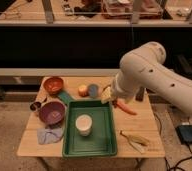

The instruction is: Wipe red bowl with sponge

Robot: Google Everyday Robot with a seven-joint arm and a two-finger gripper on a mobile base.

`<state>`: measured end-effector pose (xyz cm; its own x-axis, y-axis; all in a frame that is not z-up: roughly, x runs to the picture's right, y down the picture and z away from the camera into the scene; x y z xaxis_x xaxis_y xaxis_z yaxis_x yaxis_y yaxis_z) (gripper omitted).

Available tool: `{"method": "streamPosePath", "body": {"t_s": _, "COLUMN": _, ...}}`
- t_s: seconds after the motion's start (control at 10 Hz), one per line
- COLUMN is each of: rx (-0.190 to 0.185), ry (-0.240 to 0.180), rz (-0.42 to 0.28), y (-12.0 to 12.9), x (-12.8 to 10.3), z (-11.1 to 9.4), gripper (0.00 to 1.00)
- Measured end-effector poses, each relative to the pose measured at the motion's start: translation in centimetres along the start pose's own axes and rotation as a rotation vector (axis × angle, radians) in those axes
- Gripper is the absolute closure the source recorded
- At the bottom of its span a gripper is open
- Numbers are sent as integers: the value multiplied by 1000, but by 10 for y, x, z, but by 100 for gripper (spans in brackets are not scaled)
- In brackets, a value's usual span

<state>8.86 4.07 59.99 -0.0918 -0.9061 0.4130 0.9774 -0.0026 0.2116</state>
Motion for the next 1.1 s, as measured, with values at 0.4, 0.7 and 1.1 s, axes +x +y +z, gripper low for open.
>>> {"method": "streamPosePath", "body": {"t_s": 0.4, "rx": 91, "ry": 58, "rz": -421, "y": -35, "x": -3, "z": -10, "gripper": 35}}
{"method": "streamPosePath", "body": {"t_s": 0.7, "rx": 110, "ry": 72, "rz": -510, "y": -44, "x": -3, "z": -13, "gripper": 35}}
{"method": "streamPosePath", "body": {"t_s": 1.1, "rx": 85, "ry": 95, "rz": -521, "y": -45, "x": -2, "z": -9, "gripper": 35}}
